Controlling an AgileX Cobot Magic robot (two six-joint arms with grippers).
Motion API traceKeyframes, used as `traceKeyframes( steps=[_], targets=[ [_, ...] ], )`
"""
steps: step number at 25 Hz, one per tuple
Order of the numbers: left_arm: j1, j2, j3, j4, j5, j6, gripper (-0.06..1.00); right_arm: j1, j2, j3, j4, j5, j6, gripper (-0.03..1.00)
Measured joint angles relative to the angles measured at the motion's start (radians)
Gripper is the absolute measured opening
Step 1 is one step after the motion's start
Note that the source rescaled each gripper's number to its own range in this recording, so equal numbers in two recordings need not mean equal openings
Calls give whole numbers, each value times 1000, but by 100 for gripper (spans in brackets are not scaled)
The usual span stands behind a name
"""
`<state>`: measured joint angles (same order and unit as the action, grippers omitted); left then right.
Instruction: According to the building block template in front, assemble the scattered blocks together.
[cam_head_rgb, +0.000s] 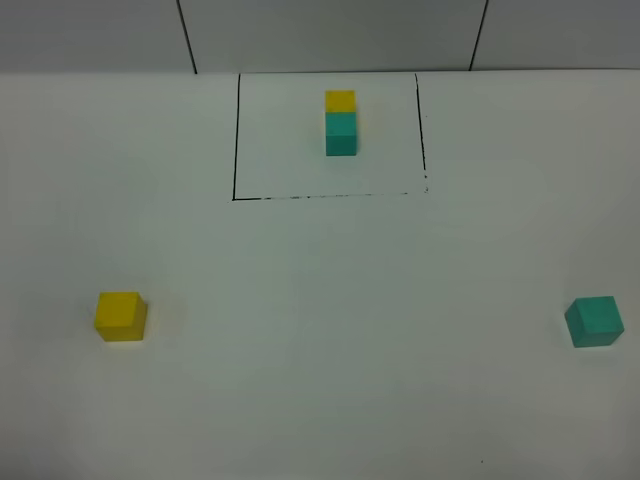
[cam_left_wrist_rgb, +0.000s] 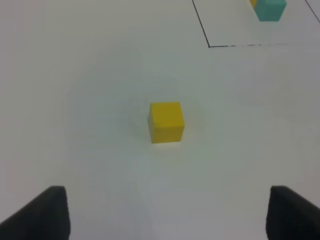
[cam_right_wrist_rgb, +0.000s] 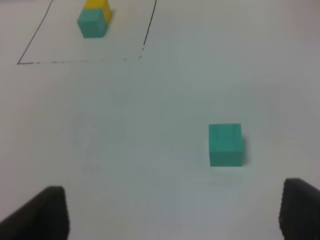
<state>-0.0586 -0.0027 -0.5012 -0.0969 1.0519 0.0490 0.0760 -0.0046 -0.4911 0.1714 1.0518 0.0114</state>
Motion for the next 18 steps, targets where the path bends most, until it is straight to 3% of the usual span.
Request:
traceKeyframes(
  steps=[18],
  targets=[
    [0,0,0,0,0,0,67,0,0,0,0,0,0,72]
  ],
)
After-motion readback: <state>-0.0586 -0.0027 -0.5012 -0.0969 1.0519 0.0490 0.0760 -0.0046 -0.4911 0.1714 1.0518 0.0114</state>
